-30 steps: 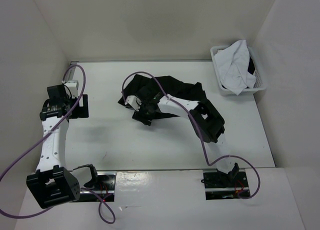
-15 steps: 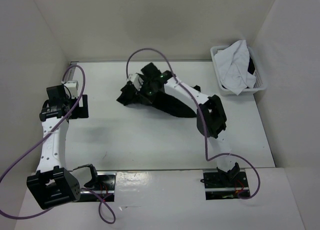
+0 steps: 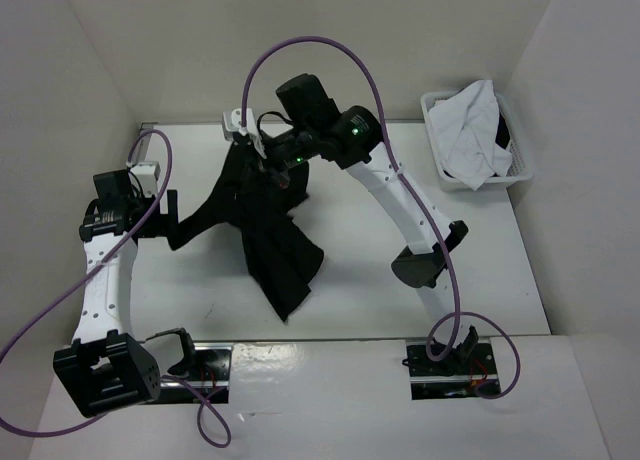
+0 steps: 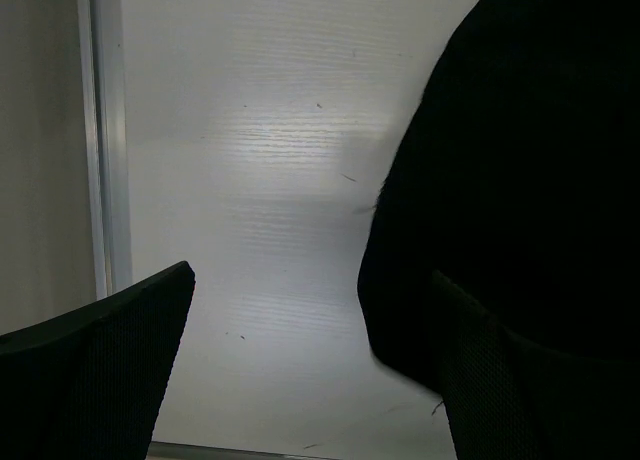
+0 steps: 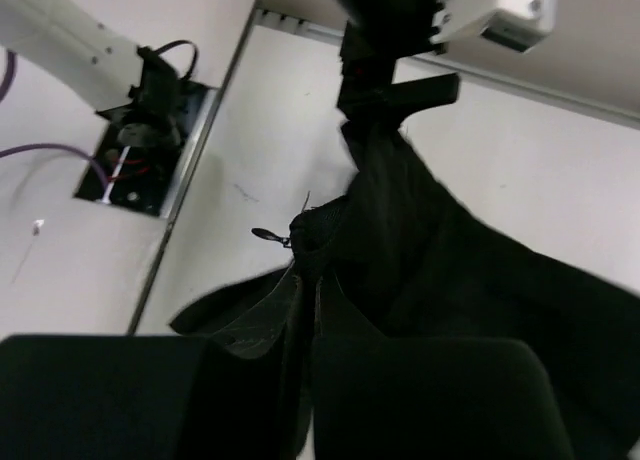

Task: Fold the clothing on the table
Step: Flatten the skirt out

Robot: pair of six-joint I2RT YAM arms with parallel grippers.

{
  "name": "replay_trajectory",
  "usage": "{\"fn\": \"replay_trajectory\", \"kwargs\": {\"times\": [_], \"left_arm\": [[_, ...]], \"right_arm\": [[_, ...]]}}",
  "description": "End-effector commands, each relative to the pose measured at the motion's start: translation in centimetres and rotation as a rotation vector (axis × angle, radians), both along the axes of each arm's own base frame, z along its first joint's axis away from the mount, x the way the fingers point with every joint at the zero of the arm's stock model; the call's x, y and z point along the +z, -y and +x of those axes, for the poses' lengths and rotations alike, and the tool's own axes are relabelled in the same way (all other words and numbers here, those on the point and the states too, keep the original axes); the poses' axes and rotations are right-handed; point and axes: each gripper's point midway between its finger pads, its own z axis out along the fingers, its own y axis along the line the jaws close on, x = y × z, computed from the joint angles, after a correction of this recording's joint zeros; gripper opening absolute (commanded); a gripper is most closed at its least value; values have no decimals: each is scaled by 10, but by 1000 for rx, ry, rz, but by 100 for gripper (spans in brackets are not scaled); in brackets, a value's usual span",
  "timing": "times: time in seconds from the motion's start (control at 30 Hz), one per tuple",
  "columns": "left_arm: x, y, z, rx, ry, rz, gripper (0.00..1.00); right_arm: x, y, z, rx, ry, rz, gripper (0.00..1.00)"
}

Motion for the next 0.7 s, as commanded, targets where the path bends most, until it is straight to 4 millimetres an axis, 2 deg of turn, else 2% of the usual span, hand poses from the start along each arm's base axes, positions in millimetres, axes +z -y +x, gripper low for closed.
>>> {"fn": "replay_trajectory", "kwargs": {"times": [0.0, 0.03, 0.1, 0.13, 0.2, 0.23, 0.27, 0.33, 0.37, 0.47, 0.5, 0.57, 0.6, 0.63, 0.67], "left_arm": [[4, 1, 5, -26, 23, -3, 100], [4, 3, 5, -33, 25, -11, 100], [4, 4, 5, -46, 27, -11, 100], [3, 6, 4, -52, 20, -20, 100], [6, 7, 4, -52, 29, -18, 100], [6, 8, 4, -66, 30, -19, 100], [6, 8, 4, -66, 30, -19, 100], [5, 15, 4, -101, 30, -40, 100], [4, 17, 2, -120, 24, -46, 100], [-3, 30, 5, -192, 10, -96, 100], [-1, 30, 7, -207, 14, -95, 100], [-10, 33, 8, -224, -18, -120, 100], [-8, 37, 11, -240, -13, -138, 98], [-6, 40, 15, -256, -10, -144, 96], [-14, 39, 17, -261, -37, -151, 84]], "right_arm": [[-4, 23, 11, 13, -61, -6, 0], [-10, 32, 37, -60, -71, -13, 0], [-6, 46, 71, -164, -94, 15, 0], [-10, 68, 105, -270, -103, 11, 0], [-24, 88, 146, -394, -151, 9, 0], [-26, 113, 169, -470, -159, 14, 0], [-29, 124, 181, -520, -159, 7, 0], [-48, 148, 208, -613, -183, -17, 0], [-54, 157, 218, -654, -177, -32, 0], [-102, 168, 235, -705, -263, -105, 0], [-113, 168, 236, -705, -284, -122, 0], [-139, 172, 240, -714, -331, -158, 0], [-142, 172, 241, -714, -333, -160, 0], [-155, 172, 241, -714, -355, -178, 0], [-155, 172, 241, -714, -355, -178, 0]]}}
